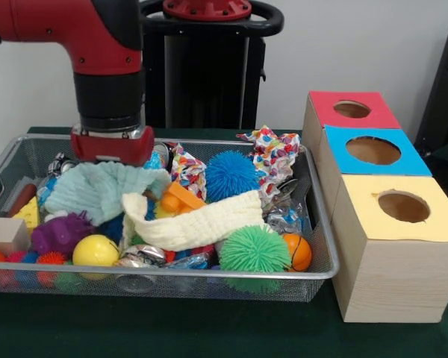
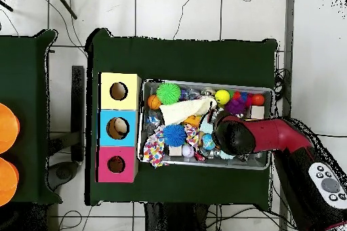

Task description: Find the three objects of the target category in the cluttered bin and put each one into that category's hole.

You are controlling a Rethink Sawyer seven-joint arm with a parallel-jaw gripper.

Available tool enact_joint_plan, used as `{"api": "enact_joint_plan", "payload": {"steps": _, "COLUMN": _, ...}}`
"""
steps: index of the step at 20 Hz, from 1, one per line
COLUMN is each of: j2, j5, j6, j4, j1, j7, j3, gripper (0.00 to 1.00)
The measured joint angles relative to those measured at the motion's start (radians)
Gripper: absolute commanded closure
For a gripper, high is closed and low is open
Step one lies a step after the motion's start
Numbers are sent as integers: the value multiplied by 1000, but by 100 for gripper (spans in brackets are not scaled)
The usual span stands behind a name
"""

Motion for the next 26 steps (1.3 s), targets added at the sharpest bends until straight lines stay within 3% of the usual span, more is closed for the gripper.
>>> {"api": "enact_joint_plan", "payload": {"steps": 11, "j2": -137, "j5": 95, "j6": 1, "j4": 62, "j1": 78, "j7": 0, "j3": -55, "gripper": 100}}
{"api": "enact_joint_plan", "payload": {"steps": 26, "j2": -367, "j5": 270, "j6": 72, "j4": 196, "j1": 306, "j7": 0, "j3": -217, "gripper": 100}}
